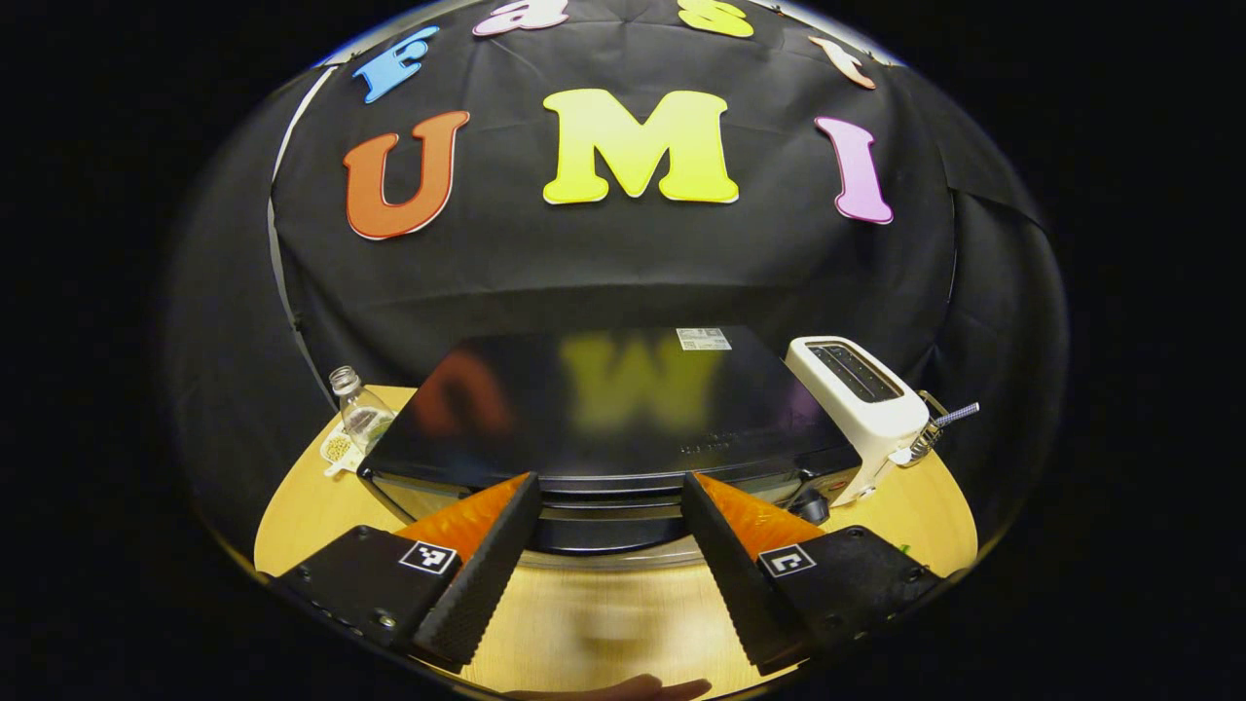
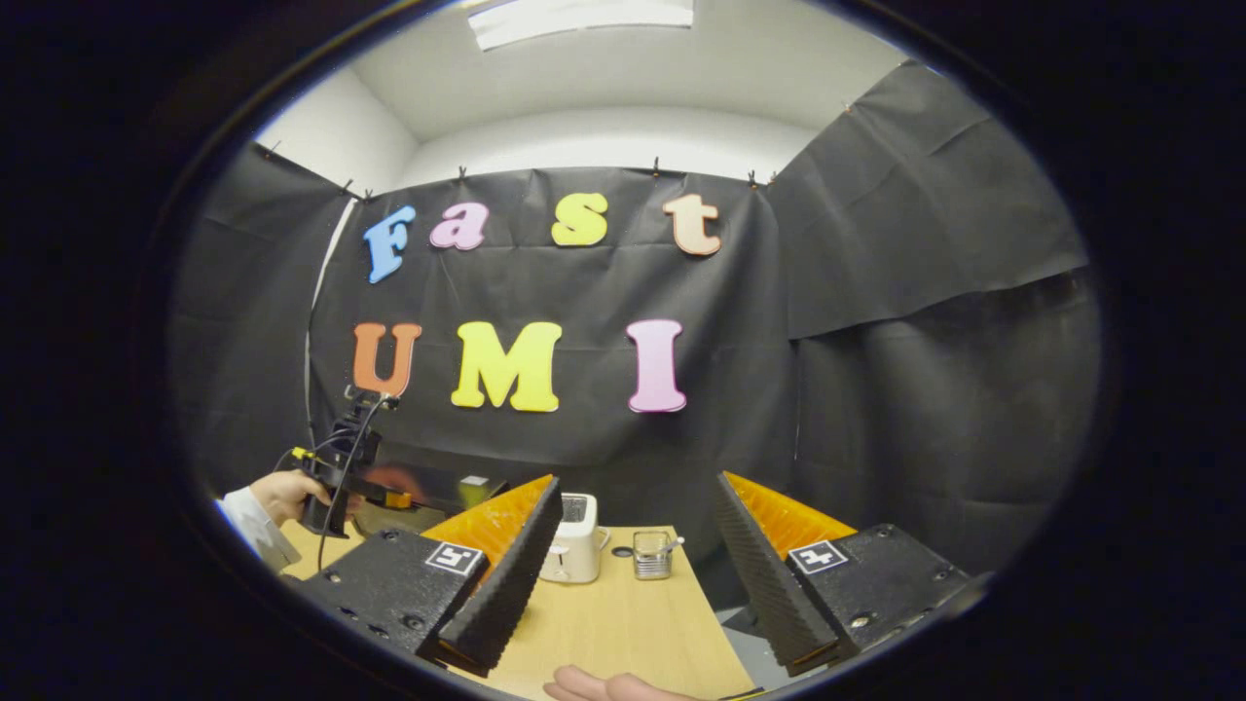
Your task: Open the electric oven with the left hand, put the food in, and close the electric oven.
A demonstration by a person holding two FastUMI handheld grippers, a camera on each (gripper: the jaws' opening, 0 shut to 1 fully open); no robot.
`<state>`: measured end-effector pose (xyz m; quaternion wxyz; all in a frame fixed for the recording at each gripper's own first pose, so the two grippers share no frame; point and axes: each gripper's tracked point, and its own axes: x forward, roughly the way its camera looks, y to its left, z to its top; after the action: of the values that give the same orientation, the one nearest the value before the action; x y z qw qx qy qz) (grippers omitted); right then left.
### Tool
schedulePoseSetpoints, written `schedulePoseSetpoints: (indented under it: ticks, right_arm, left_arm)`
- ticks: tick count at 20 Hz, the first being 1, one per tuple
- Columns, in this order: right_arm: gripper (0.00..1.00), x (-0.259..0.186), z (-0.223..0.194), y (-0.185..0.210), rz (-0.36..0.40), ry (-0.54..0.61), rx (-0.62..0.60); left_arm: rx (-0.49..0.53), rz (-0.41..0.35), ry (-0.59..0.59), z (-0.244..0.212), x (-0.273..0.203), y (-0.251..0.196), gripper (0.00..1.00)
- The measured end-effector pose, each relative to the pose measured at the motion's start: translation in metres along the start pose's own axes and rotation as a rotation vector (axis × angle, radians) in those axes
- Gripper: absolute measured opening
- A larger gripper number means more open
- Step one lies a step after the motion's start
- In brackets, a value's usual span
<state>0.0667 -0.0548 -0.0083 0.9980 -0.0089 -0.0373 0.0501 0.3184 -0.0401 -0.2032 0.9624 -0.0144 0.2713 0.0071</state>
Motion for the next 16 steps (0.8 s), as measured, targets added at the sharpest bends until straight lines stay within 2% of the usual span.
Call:
schedulePoseSetpoints:
  ticks: [5, 9, 16]
  right_arm:
    - [0.99, 0.0, -0.007, 0.003, 0.006, 0.017, 0.021]
    - [0.99, 0.001, -0.01, 0.002, -0.002, 0.023, 0.026]
    - [0.99, -0.004, -0.008, 0.008, 0.0, 0.02, 0.027]
  left_arm:
    - [0.011, -0.004, 0.035, -0.014, -0.018, -0.001, 0.97]
    - [0.022, -0.003, 0.015, -0.031, -0.035, -0.002, 0.96]
    - [0.009, -0.003, 0.047, -0.086, -0.067, -0.005, 0.96]
